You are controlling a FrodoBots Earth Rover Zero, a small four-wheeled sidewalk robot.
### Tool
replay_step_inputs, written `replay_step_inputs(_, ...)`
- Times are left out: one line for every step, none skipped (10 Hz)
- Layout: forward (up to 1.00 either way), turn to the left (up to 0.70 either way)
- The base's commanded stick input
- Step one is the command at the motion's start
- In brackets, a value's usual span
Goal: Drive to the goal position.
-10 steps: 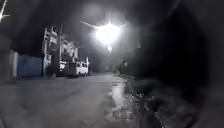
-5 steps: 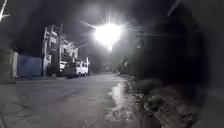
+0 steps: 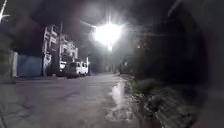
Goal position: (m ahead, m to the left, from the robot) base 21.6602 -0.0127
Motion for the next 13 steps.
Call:
replay_step_inputs(0.06,0.01)
replay_step_inputs(0.06,0.01)
replay_step_inputs(0.06,0.01)
replay_step_inputs(0.06,0.01)
replay_step_inputs(0.06,0.01)
replay_step_inputs(0.06,0.01)
replay_step_inputs(0.06,0.01)
replay_step_inputs(0.06,0.01)
replay_step_inputs(0.06,0.01)
replay_step_inputs(0.05,0.01)
replay_step_inputs(0.06,0.01)
replay_step_inputs(0.06,0.01)
replay_step_inputs(0.06,0.01)
